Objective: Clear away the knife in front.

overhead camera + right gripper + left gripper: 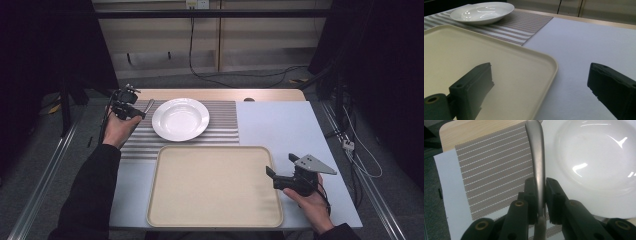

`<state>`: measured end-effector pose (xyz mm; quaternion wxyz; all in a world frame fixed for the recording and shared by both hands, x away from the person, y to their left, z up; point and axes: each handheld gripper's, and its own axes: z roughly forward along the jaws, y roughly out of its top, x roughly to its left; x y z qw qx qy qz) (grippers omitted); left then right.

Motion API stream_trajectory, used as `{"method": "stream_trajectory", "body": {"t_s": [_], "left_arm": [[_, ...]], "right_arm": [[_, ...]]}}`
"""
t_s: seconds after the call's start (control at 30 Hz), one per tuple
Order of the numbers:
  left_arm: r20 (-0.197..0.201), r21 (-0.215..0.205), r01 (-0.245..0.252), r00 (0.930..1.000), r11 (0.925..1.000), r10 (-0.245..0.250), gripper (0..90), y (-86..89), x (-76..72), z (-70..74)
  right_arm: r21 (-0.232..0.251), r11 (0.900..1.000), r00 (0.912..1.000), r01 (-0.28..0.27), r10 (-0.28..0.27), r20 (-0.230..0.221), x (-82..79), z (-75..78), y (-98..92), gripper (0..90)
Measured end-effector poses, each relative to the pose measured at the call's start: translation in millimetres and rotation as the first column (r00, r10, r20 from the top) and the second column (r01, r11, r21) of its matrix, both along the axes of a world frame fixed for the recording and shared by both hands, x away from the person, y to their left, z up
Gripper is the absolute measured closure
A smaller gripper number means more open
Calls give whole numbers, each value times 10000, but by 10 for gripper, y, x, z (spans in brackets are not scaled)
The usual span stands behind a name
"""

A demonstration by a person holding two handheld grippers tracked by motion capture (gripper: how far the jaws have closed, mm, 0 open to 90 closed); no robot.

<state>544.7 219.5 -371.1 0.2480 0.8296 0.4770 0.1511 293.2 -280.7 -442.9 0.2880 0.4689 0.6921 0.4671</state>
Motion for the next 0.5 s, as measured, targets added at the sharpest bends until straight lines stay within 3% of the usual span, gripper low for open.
{"method": "stream_trajectory", "body": {"t_s": [0.5], "left_arm": [[480,-88,680,9966,9976,-675,801,-203,-343,46]], "right_arm": [[-24,10000,10000,-3,3,24,-5,3,-2,61]]}}
